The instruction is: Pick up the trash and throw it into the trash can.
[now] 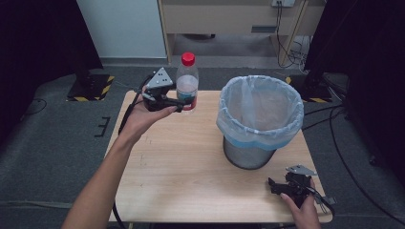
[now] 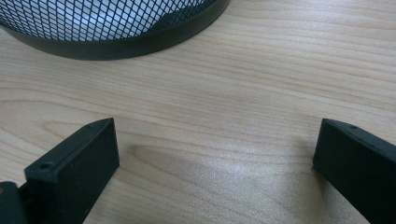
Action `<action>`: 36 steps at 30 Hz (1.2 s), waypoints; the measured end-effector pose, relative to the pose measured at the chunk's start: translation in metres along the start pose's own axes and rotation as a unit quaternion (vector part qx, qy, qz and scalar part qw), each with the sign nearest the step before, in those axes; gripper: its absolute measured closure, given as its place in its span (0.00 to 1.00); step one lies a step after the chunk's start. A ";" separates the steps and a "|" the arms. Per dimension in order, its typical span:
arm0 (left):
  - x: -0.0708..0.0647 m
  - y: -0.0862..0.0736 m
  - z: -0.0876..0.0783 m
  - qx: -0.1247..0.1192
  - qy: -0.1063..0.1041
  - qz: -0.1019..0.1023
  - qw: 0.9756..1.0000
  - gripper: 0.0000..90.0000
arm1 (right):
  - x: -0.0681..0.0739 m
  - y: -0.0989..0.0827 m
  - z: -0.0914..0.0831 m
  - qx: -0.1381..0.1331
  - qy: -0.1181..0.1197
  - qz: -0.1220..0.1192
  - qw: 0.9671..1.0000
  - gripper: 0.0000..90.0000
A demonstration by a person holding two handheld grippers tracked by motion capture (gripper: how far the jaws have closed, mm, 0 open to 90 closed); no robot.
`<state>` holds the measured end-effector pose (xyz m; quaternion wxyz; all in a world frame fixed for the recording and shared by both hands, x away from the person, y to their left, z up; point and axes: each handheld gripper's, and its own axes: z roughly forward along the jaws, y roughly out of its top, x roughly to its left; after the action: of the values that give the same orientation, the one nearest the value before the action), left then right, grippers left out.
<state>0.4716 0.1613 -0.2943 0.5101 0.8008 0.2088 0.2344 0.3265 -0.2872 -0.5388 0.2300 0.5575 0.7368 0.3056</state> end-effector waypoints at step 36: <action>-0.016 0.063 0.007 -0.021 -0.036 0.042 0.998 0.32 | 0.000 0.000 0.000 -0.001 0.000 0.001 1.000 0.00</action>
<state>0.4689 0.1217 -0.2419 0.5241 0.8058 0.1510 0.2308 0.3266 -0.2871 -0.5388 0.2304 0.5579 0.7362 0.3060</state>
